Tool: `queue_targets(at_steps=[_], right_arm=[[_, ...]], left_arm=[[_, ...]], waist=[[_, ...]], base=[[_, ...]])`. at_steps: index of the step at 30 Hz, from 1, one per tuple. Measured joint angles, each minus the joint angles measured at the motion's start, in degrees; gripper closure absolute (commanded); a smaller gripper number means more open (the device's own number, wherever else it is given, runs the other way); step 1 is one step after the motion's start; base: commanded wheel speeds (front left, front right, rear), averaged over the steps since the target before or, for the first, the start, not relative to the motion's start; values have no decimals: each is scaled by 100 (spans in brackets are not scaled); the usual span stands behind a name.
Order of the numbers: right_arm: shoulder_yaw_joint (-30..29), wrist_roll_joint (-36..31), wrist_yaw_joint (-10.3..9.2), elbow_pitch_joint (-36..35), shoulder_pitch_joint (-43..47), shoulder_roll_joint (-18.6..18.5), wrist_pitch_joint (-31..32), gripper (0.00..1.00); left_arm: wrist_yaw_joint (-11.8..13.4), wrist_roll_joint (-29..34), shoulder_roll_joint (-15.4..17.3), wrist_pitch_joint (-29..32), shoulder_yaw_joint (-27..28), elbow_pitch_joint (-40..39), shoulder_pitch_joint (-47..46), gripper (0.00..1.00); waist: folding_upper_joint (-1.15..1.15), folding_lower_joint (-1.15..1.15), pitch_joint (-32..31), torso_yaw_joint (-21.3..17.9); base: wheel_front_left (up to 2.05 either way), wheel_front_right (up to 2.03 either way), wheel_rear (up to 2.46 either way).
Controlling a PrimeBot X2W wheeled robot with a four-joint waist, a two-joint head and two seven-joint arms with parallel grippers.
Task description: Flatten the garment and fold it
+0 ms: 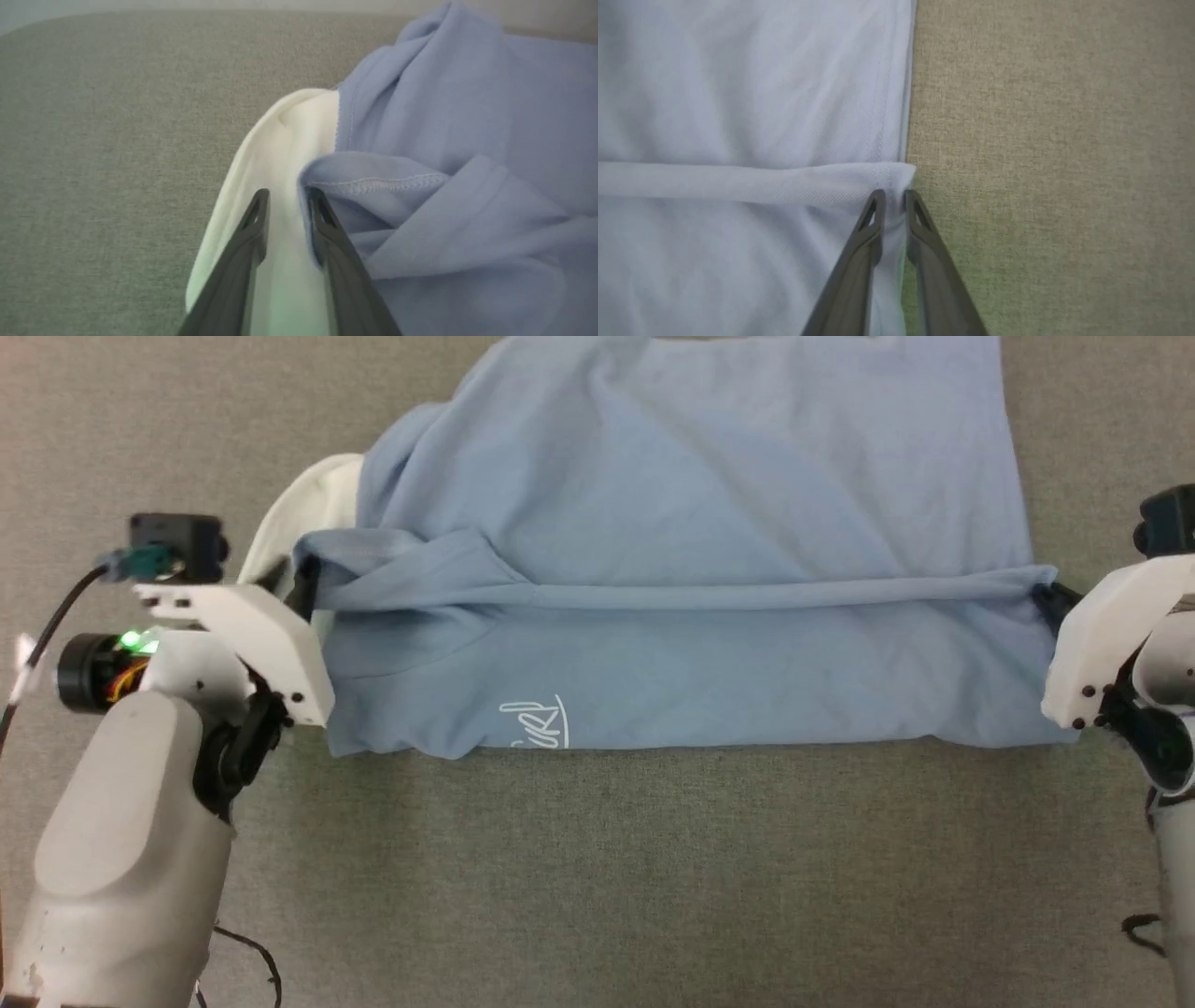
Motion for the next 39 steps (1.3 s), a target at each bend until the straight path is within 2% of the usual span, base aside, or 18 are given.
queue_targets(at_steps=[7,14,23,29,34,39], right_arm=[[-136,226,-2,-611,673,353,-1107,0],[-211,203,-4,-1077,1711,683,-2341,0],[-296,-3,-4,-1249,2268,1044,-3545,0],[-246,-181,-4,-1369,2430,1136,-4179,0],[-171,-274,-4,-1379,2428,1152,-4461,0],[-45,-359,-4,-1360,2403,1161,-4514,0]], left_arm=[[512,89,-208,-1667,476,-998,869,0],[866,156,-479,-2326,503,-1807,2176,0],[1182,169,-711,-2180,341,-2062,2851,0],[1263,-170,-713,-1713,500,-1455,2913,0],[1399,-367,-679,-1288,625,-1112,2715,0],[1415,-638,-667,-704,660,-982,2466,0]], waist=[[0,0,-367,28],[0,-1,-756,52],[0,0,-950,-63],[0,0,-947,-217],[0,0,-906,-372],[0,0,-843,-512]], base=[[0,0,0],[0,0,0],[0,0,0],[0,0,0],[0,0,0],[0,0,0]])
